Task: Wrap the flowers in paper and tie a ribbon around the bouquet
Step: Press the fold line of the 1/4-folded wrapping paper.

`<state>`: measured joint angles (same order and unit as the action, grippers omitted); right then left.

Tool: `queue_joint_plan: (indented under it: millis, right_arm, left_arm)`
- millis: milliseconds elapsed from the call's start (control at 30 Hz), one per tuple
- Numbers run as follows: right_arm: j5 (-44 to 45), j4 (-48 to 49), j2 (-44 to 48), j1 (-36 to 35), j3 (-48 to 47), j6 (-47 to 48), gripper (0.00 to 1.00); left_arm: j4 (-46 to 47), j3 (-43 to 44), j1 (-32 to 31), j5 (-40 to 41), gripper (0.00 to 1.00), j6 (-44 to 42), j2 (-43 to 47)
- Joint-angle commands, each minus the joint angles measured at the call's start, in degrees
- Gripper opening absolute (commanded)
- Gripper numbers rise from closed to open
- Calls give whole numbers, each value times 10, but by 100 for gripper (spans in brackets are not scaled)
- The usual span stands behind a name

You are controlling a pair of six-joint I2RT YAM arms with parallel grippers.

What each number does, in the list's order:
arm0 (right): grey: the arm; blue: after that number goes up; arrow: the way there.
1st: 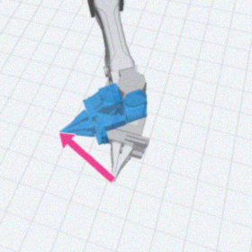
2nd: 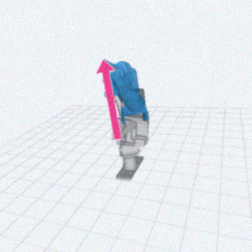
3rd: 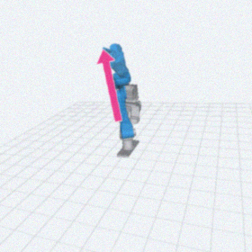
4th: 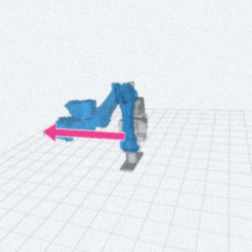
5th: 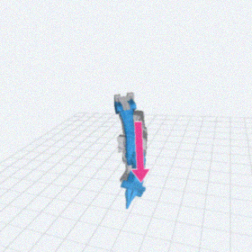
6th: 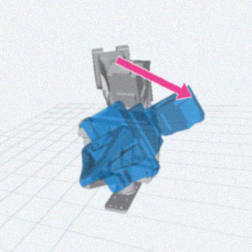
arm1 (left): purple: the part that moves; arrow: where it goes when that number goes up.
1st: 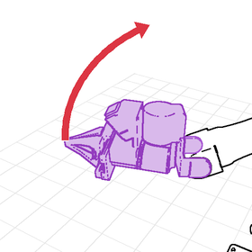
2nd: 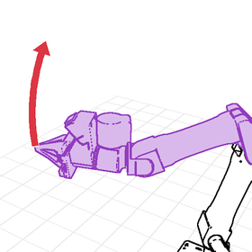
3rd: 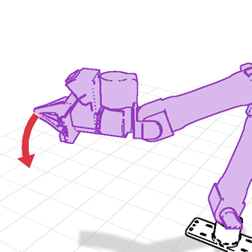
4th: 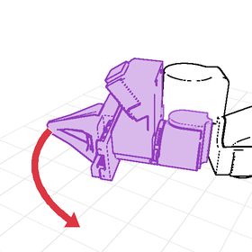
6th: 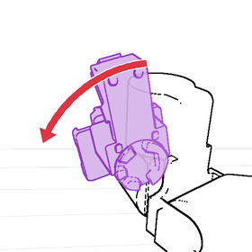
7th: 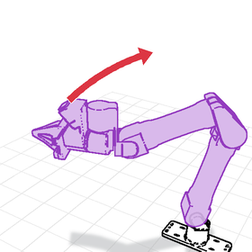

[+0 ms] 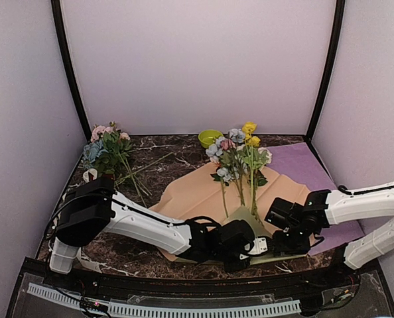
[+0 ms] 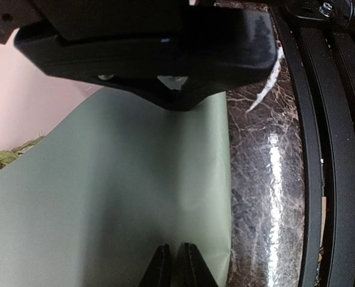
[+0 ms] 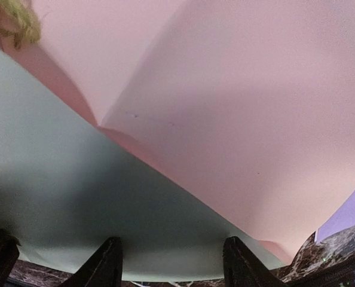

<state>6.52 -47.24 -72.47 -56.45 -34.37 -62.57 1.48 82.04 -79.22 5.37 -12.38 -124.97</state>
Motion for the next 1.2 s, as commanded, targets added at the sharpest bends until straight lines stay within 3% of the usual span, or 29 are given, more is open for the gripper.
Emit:
queue_joint_plan:
  millis: [0,100,200,500,600,967,1033,1167]
  right_arm:
    - [29,-21,28,-3,-25,14,68]
    - [57,-47,47,-2,-42,-14,89]
    - [66,-88,58,-1,-72,-62,95]
    - [3,-86,104,0,-73,-350,67]
    - [7,-75,124,-2,-73,-422,64]
    - [106,-252,129,-9,-207,-409,61]
    - [91,-226,132,-12,-197,-404,57]
    - [25,-44,139,-32,-97,-407,36]
  left_arm:
    - [-23,-7,3,-6,10,-4,-4]
    - [-25,-12,4,-14,9,2,-3]
    - [-25,-16,3,-13,9,5,-3]
    - [-26,-17,3,-12,9,15,-3]
    - [-25,-19,3,-14,9,17,-4]
    - [-21,-25,8,-19,9,9,-3]
    - [-22,-26,9,-19,9,9,-3]
    - [-22,-28,9,-19,9,10,-3]
